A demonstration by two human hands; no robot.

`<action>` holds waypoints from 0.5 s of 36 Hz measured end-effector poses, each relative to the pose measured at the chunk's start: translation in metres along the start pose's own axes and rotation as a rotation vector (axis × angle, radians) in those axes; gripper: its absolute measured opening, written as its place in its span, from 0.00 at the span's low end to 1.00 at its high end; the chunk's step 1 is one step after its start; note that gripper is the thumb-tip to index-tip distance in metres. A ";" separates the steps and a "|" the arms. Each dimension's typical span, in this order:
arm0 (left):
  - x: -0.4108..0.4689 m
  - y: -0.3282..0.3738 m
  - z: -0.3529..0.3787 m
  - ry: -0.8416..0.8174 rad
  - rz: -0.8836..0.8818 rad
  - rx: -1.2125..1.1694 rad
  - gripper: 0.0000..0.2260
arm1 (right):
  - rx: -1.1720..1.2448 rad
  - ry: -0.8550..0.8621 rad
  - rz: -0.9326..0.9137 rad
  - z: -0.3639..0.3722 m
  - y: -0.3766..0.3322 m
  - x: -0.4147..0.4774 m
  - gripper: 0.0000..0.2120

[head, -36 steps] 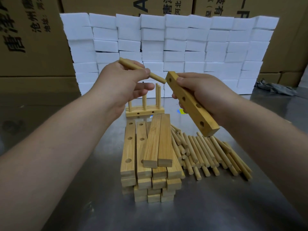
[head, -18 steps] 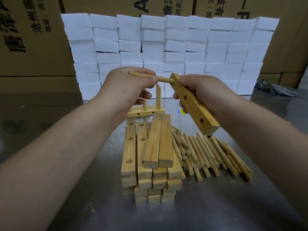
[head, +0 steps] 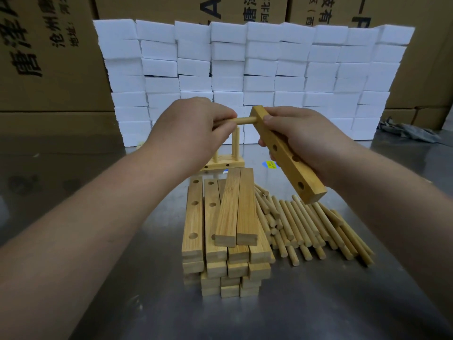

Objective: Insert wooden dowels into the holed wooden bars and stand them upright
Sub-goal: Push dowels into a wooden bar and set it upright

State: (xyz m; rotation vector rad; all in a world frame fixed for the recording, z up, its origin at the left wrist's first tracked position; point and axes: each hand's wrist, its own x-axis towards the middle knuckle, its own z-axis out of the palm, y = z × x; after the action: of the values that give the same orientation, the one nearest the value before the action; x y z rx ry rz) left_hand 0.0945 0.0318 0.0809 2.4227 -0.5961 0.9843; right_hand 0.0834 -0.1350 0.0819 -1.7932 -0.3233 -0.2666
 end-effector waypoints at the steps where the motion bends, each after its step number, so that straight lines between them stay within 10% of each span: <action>1: 0.000 -0.001 0.000 0.006 0.032 0.032 0.10 | -0.017 -0.007 -0.009 0.001 0.000 -0.001 0.12; 18: -0.003 -0.003 0.001 0.000 0.044 0.017 0.11 | -0.067 0.034 -0.108 0.007 0.007 -0.003 0.10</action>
State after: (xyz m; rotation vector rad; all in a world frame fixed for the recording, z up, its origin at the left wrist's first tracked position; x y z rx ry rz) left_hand 0.0948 0.0342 0.0776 2.4343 -0.6456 1.0110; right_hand 0.0832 -0.1298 0.0733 -1.8378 -0.3921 -0.3880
